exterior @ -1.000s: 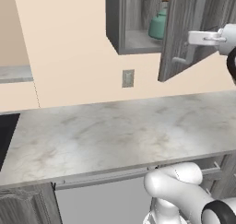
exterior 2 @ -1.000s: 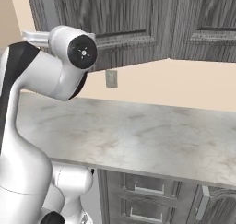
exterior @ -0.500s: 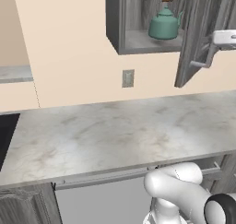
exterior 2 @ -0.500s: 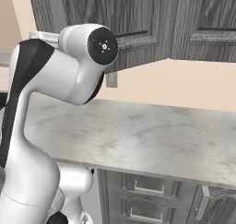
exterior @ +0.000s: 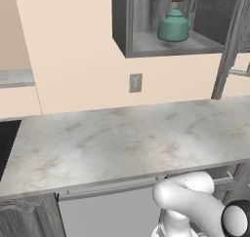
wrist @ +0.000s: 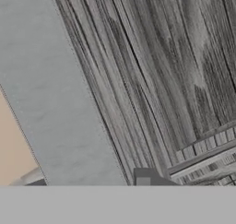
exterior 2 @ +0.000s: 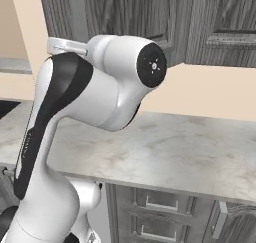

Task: Open the cabinet, pick the kettle from the cabinet, and place it in the sink.

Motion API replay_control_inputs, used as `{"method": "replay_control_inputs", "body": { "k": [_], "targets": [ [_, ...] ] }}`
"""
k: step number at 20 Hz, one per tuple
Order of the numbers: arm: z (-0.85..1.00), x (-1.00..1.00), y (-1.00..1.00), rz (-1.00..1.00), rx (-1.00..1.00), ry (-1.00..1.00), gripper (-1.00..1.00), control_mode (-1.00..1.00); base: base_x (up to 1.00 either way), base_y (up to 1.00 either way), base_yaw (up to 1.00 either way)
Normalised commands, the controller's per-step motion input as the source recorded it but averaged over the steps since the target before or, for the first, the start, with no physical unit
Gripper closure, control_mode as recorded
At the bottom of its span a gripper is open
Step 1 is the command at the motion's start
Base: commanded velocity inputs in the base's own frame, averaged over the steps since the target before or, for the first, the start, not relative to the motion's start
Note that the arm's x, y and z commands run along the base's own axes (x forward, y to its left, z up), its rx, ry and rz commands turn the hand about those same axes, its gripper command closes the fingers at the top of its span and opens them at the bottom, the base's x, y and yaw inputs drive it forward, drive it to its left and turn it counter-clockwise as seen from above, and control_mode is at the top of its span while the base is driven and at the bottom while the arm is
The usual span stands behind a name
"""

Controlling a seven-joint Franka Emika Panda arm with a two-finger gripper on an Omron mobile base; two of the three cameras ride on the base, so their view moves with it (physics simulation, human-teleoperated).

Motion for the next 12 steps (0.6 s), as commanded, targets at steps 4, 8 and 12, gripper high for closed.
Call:
{"method": "replay_control_inputs", "body": {
  "k": [4, 8, 12],
  "targets": [
    [-0.10, -0.18, -0.53, 0.02, 0.13, 0.00, 1.00, -1.00, 0.00, 0.00, 0.00],
    [-0.25, -0.06, -0.26, 0.03, 0.09, 0.05, -1.00, -1.00, 0.00, 0.00, 0.00],
    [-0.45, 0.00, -0.10, 0.03, 0.00, 0.02, -1.00, -1.00, 0.00, 0.00, 0.00]
  ]
}}
